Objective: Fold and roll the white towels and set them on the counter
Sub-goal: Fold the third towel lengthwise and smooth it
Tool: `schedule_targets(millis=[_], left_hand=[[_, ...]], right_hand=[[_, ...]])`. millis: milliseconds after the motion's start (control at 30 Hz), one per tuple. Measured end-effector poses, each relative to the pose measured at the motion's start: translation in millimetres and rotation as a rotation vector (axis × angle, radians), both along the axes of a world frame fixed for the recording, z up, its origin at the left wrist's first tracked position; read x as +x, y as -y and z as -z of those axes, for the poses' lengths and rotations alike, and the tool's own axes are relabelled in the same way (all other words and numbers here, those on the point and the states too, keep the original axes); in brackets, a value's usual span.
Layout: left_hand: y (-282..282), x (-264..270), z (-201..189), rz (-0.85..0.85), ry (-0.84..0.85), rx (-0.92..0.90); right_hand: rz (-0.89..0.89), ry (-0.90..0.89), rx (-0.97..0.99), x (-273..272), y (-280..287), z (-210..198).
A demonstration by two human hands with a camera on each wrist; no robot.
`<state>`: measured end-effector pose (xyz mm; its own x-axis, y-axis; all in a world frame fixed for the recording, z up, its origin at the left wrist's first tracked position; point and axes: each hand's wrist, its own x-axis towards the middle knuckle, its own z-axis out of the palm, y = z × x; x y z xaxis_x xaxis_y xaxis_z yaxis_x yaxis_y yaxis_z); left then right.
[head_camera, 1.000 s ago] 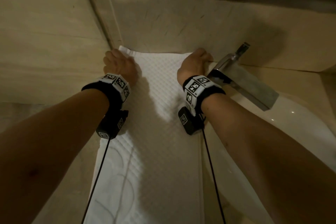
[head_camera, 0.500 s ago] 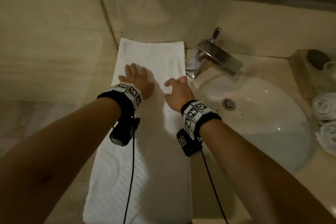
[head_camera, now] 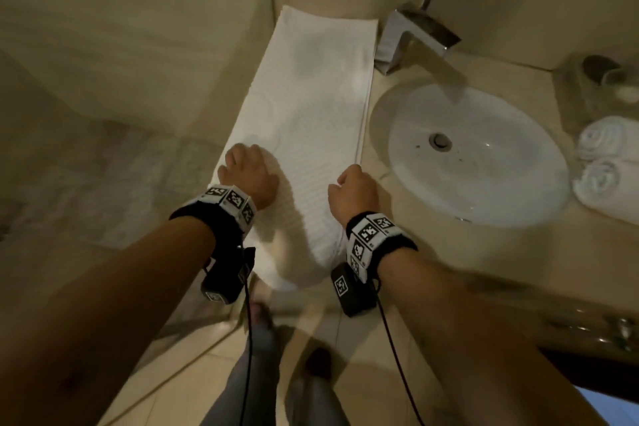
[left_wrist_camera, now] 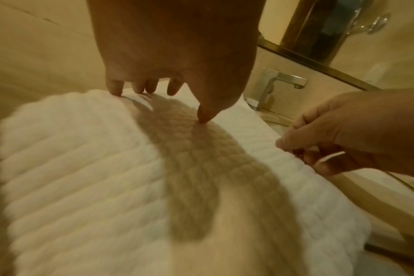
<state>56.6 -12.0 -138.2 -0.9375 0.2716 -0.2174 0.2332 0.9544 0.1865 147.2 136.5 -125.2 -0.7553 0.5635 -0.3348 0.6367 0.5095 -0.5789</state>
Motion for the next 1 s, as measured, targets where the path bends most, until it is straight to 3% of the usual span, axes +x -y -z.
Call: schedule_targets(millis=[133, 233, 300, 500, 667, 1000], left_hand=[[32.9, 14.2, 11.1, -0.184, -0.071, 0.11], [54.8, 14.9, 18.9, -0.429, 0.019, 0.312], [71.3, 18.6, 19.0, -0.505, 0.111, 0.384], [96.8, 33.0, 10.5, -0.374, 0.193, 0.33], [102.6, 38.8, 13.9, -0.327, 0.155, 0.357], [100.2, 42.1, 11.5, -0.482, 0.285, 0.53]], right_hand=[[0.192, -0.012, -0.019, 31.4, 22.1, 6.3], [0.238, -0.042, -0.003, 54.4, 36.1, 11.6], [0.241, -0.05, -0.006, 60.3, 44.5, 12.7], [0.344, 0.08, -0.116, 55.5, 44.6, 0.9], [0.405, 0.097, -0.05, 54.2, 49.7, 6.9], [0.345, 0.061, -0.008, 59.0, 55.8, 2.8]])
